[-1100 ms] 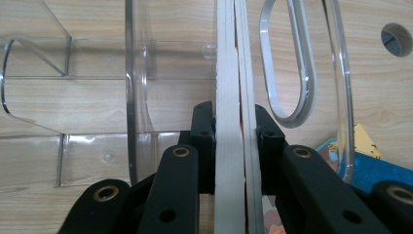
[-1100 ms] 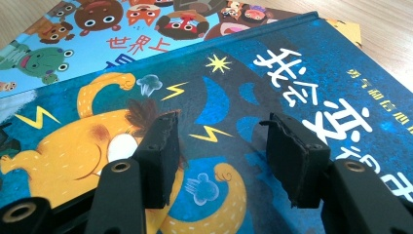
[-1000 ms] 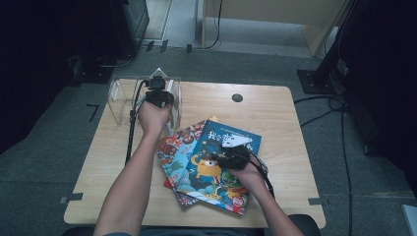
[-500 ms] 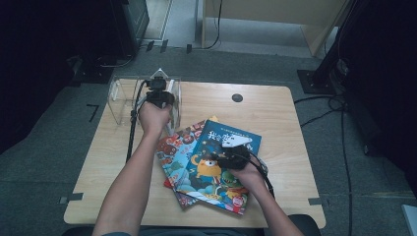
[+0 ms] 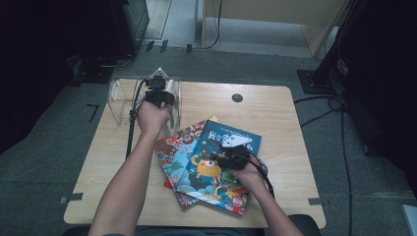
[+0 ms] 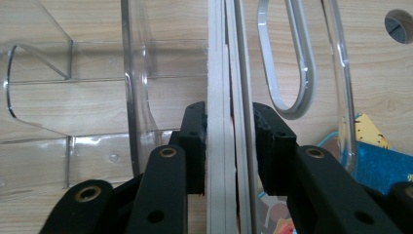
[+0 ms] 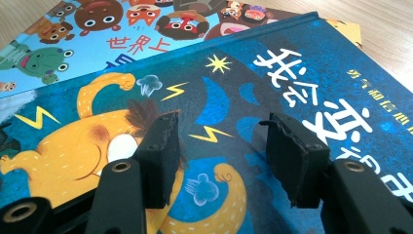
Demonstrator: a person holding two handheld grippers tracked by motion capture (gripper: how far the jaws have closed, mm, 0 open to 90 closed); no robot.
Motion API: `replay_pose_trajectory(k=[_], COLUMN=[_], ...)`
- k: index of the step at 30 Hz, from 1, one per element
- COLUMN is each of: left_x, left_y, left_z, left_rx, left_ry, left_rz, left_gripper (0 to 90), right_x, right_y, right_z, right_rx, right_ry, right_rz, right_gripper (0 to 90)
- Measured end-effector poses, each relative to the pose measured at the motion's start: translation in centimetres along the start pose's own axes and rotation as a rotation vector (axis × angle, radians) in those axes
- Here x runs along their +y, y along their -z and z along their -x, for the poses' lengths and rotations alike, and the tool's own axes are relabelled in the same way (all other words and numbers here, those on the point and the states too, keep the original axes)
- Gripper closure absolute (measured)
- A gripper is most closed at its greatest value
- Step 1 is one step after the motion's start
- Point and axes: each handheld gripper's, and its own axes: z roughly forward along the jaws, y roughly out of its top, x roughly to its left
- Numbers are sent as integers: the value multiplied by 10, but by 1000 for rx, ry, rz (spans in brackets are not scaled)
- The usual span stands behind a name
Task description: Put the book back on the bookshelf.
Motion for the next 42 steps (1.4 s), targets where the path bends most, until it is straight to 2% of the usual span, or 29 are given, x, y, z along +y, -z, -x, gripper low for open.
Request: replay_pose_trajectory(k=[11, 24, 30, 35, 42], left_x=[1, 2, 3, 2, -1], left_y=[9, 25, 34, 39, 48], left_z=[0, 0, -1, -4, -4], left_rx=[-12, -60, -60, -42, -62], left_ry=[-9, -20, -35, -53, -68], left_rz=[-17, -16, -17, -12, 3], left_gripper=[654, 617, 600, 590, 580], right_x=[0, 0, 0, 0, 0], right_y=[0, 0, 0, 0, 0], right_z=[0, 0, 0, 0, 0], right_rx=[0, -1, -1, 0, 0], right_ry=[-2, -1, -2, -2, -2], right_rz=[0, 0, 1, 1, 2], right_gripper=[463, 463, 464, 463, 463])
